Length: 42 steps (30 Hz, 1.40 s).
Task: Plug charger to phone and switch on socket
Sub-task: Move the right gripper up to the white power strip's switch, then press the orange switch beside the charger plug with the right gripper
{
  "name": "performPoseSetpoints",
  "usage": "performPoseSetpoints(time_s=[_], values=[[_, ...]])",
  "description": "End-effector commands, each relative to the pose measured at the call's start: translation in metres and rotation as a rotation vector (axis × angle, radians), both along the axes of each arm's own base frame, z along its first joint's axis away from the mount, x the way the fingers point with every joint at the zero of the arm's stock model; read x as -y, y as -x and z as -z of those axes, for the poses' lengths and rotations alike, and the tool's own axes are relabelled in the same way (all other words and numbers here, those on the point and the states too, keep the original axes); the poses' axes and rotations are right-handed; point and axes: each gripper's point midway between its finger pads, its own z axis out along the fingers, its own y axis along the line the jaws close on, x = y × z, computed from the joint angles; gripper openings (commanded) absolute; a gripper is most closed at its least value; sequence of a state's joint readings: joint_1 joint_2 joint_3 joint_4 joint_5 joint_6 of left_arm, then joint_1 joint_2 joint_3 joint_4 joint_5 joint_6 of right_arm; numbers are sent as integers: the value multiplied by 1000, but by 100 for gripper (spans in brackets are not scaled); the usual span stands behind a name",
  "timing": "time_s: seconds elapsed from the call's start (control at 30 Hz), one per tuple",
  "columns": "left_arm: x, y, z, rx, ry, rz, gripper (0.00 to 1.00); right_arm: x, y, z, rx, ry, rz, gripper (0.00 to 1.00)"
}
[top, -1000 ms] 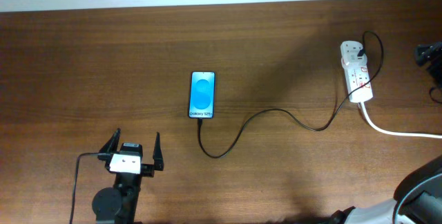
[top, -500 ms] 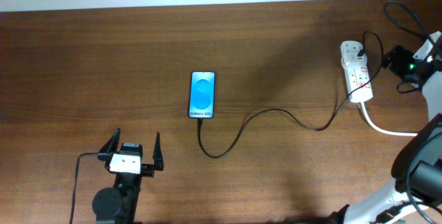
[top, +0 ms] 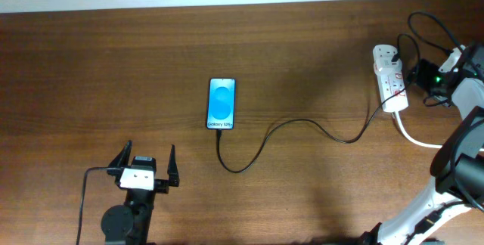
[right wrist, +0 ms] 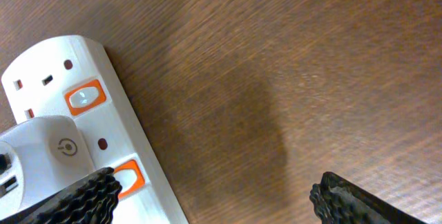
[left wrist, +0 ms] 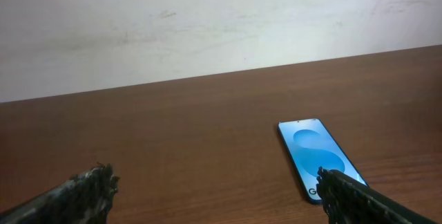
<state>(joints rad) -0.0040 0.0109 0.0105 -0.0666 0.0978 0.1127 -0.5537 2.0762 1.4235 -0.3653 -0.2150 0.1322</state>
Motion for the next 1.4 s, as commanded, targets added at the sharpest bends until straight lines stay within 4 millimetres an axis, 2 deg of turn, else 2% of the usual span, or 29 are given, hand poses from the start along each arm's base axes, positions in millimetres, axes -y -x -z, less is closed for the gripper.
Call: performPoseSetpoints(time_s=[0.0,0.13,0.47,0.97,1.07,1.23,1.37], values=[[-1,0,1,0,-16,-4,99,-14,-10,12,-2,-23,-30,94],[-1,0,1,0,-16,-4,99,-19,-12,24,-16,-50,-13,94],[-1,0,1,0,-16,-4,99,-25,-12,26,-25,-65,-8,94],[-1,0,1,0,-16,-4,99,-46,-2,36,-102,-98,-33,94],[-1,0,1,0,-16,-4,99,-45,1,38,-120,-85,-23,94],[-1,0,1,0,-16,-4,99,-50,11,54,-173,-129,3,94],[-1,0,1,0,-16,-4,99,-52,15,57,-192,-138,3,94]])
